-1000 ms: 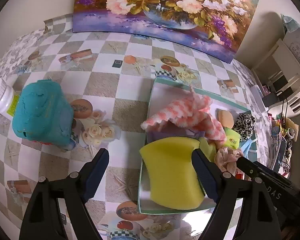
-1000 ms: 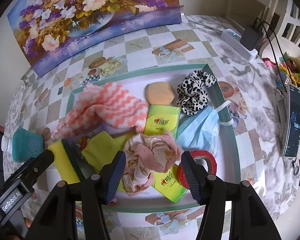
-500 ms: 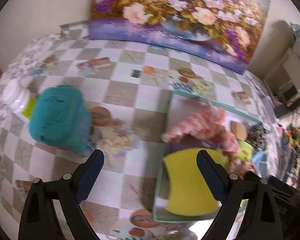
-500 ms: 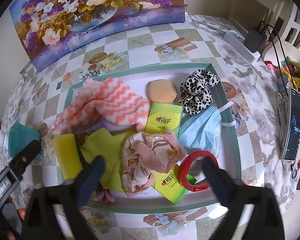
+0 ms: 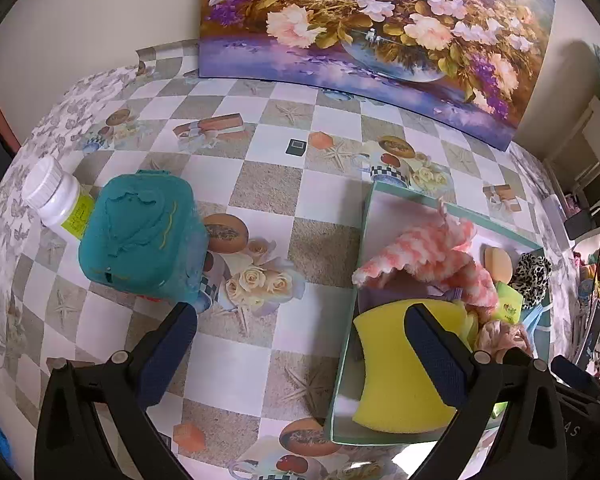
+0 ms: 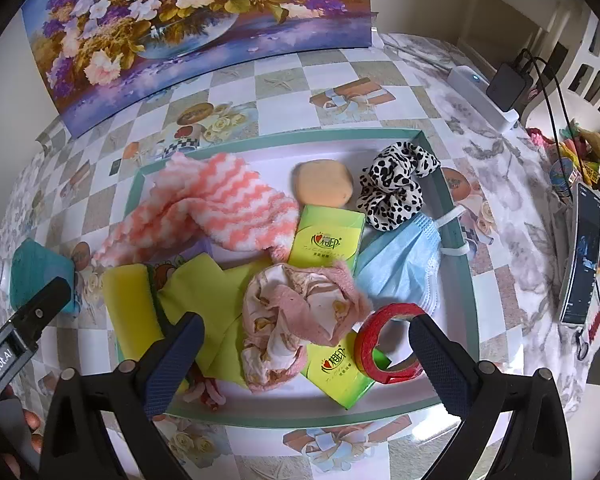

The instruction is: Organize soft objects

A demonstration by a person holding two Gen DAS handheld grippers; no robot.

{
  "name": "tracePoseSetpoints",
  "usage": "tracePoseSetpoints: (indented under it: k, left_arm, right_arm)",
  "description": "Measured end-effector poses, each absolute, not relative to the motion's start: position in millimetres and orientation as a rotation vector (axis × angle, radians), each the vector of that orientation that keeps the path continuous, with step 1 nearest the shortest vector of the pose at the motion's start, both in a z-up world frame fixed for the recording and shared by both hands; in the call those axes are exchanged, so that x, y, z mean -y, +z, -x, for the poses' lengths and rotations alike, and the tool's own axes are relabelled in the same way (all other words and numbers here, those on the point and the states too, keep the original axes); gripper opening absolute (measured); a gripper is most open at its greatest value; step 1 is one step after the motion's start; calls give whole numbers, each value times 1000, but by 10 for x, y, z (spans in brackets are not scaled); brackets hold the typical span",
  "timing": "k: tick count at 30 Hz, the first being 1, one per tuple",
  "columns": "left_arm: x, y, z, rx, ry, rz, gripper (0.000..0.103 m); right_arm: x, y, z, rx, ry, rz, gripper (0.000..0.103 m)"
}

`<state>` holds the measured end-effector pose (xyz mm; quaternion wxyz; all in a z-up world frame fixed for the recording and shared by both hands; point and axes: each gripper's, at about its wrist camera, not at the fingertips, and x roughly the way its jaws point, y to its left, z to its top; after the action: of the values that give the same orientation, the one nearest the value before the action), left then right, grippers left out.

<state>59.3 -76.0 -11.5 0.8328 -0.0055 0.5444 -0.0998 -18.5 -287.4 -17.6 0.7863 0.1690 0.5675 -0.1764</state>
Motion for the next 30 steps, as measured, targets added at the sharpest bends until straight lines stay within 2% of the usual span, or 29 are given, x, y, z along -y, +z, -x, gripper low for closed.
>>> tracePoseSetpoints:
  k: [16,30]
  left_arm:
    - [656,-39,-453,-1136,-67,-27,103]
    - [535,-160,-232,-1235,-44,-87,103]
  right_arm:
    - [2816,-97,288,-1204,-388,-362,103]
    - [2502,-50,515,-1190,-358,-291,103]
